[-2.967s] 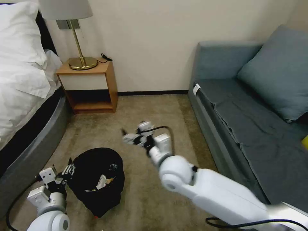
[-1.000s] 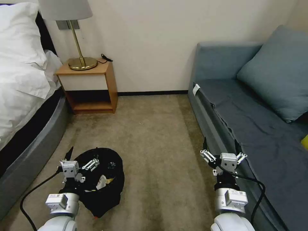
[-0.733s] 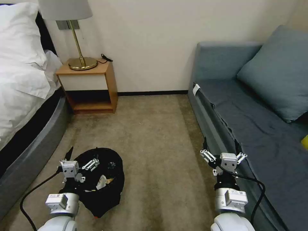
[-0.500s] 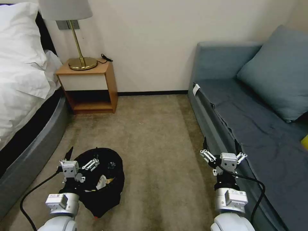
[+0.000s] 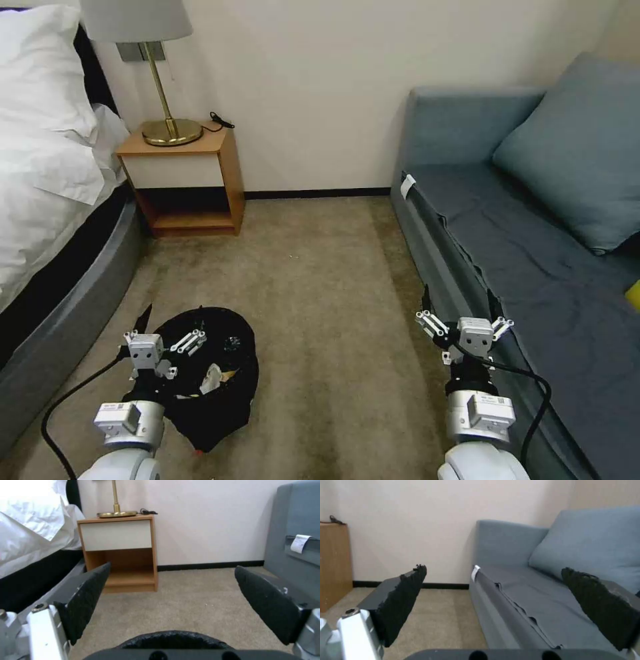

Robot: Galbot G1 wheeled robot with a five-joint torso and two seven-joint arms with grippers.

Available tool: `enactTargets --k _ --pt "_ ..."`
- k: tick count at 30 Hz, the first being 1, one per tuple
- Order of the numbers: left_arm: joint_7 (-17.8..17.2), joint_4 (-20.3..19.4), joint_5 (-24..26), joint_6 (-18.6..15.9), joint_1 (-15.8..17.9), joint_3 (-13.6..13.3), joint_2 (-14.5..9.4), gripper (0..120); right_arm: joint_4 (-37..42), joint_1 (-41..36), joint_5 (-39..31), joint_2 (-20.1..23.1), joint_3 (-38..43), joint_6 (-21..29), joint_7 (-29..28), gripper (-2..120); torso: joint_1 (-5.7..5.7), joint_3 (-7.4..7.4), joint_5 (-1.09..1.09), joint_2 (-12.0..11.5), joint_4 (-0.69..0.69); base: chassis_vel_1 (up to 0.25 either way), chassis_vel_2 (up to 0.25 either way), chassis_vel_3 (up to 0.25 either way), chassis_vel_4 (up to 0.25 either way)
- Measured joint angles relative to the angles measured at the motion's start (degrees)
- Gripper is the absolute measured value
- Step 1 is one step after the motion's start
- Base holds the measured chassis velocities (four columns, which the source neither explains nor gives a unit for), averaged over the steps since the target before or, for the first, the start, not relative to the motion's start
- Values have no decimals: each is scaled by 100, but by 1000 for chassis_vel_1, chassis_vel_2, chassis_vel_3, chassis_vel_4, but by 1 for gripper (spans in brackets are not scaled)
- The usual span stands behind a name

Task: Pick up the trash bin, then pick up the garbage on the floor and place it into the trash bin.

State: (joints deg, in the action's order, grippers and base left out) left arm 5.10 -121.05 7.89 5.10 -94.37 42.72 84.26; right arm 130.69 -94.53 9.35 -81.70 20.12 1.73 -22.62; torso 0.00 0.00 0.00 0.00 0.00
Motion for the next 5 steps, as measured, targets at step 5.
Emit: enactTargets --k 5 --pt "0 0 0 0 0 0 0 100 0 0 -1 0 0 2 -1 100 0 0 0 0 0 0 0 0 0"
